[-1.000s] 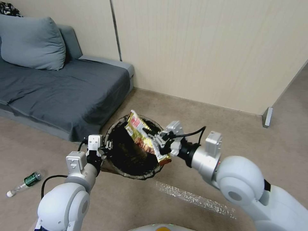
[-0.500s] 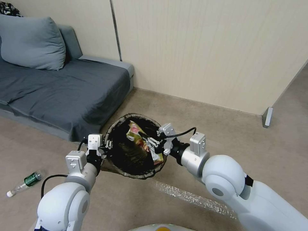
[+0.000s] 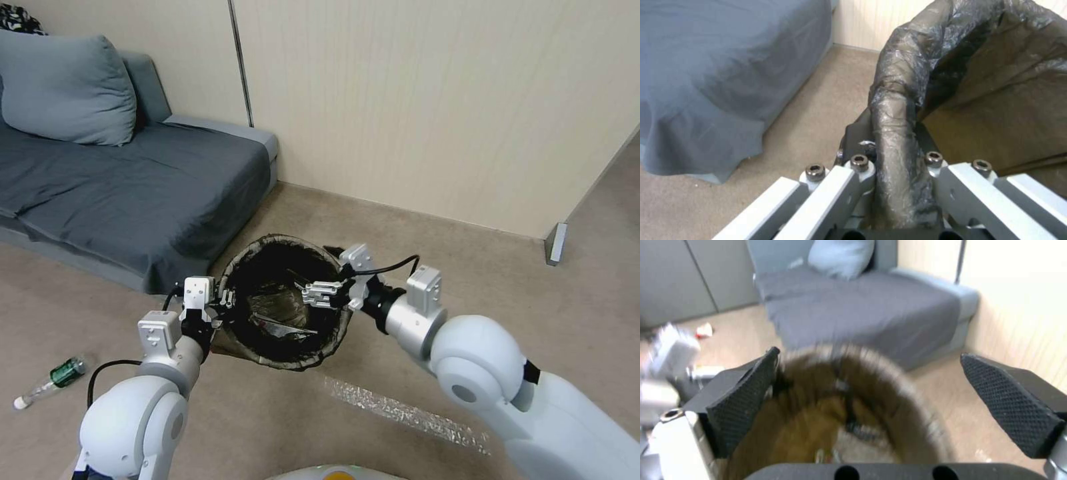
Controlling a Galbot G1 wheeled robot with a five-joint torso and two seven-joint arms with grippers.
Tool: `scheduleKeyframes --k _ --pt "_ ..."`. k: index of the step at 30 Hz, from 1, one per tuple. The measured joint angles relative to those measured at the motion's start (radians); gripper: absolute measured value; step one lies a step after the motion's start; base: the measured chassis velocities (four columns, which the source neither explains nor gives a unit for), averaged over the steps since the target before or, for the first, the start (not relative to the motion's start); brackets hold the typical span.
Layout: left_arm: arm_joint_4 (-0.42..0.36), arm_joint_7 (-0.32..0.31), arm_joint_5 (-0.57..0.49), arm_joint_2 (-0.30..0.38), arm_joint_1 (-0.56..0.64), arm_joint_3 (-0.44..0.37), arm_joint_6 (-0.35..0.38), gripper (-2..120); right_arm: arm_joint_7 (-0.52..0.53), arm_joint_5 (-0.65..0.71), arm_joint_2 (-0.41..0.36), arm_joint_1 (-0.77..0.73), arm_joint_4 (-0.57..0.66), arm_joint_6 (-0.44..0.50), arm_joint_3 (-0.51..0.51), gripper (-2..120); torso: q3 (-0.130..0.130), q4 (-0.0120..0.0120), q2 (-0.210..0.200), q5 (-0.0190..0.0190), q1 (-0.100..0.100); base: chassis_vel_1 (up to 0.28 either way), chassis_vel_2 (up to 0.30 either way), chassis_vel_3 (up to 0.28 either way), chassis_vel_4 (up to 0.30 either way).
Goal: Pick up the trash bin, then pick up the garbage from the floor and place it into the trash bin.
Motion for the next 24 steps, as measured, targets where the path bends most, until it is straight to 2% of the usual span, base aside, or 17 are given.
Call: scheduleKeyframes --k 1,4,8,11,12,15,16,18,19,21,24 --pt "0.000 0.000 0.000 0.000 0.000 0.000 0.000 3 0.000 0.000 0.000 0.000 0.000 0.000 0.000 100 0.000 0.0000 0.000 0.0000 0.000 0.000 0.000 0.000 0.000" --pt "0.001 0.000 -0.004 0.003 -0.003 -0.001 0.001 3 -0.009 0.054 -0.023 -0.037 0.063 0.011 0.151 100 0.000 -0.0003 0.000 0.0000 0.000 0.000 0.000 0.000 0.000" --pt "0.002 0.000 -0.008 0.005 -0.005 -0.003 0.002 3 0.017 0.079 -0.023 -0.062 0.091 0.041 0.213 100 0.000 -0.0004 0.000 0.0001 0.000 0.000 0.000 0.000 0.000" --pt "0.006 0.000 -0.009 0.007 -0.006 -0.005 0.003 3 0.056 0.109 -0.005 -0.122 0.107 0.071 0.334 100 0.000 0.0000 0.000 0.0000 0.000 0.000 0.000 0.000 0.000" --pt "0.006 0.000 -0.009 0.007 -0.006 -0.005 0.003 3 0.056 0.109 -0.005 -0.122 0.107 0.071 0.334 100 0.000 0.0000 0.000 0.0000 0.000 0.000 0.000 0.000 0.000" --pt "0.006 0.000 -0.012 0.009 -0.007 -0.006 0.003 3 0.052 0.064 0.011 -0.216 0.062 0.075 0.474 100 0.000 -0.0001 0.000 0.0002 0.000 0.000 0.000 0.000 0.000" --pt "0.006 0.000 -0.012 0.009 -0.007 -0.006 0.003 3 0.052 0.064 0.011 -0.216 0.062 0.075 0.474 100 0.000 -0.0001 0.000 0.0002 0.000 0.000 0.000 0.000 0.000" --pt "0.006 0.001 -0.015 0.011 -0.009 -0.009 0.003 3 0.017 -0.022 0.028 -0.313 0.010 0.099 0.592 100 0.000 -0.0001 0.000 0.0001 0.000 0.000 0.000 0.000 0.000" --pt "0.006 0.001 -0.015 0.011 -0.009 -0.009 0.003 3 0.017 -0.022 0.028 -0.313 0.010 0.099 0.592 100 0.000 -0.0001 0.000 0.0001 0.000 0.000 0.000 0.000 0.000" --pt "0.006 0.001 -0.016 0.010 -0.009 -0.011 0.002 3 -0.017 -0.109 0.053 -0.398 -0.042 0.142 0.674 100 0.000 -0.0003 0.000 0.0002 0.000 0.000 0.000 0.000 0.000" --pt "0.006 0.003 -0.023 0.008 -0.007 -0.018 0.000 3 -0.051 -0.158 0.086 -0.465 -0.101 0.175 0.743 100 0.000 -0.0003 0.000 0.0001 0.000 0.000 0.000 0.000 0.000"
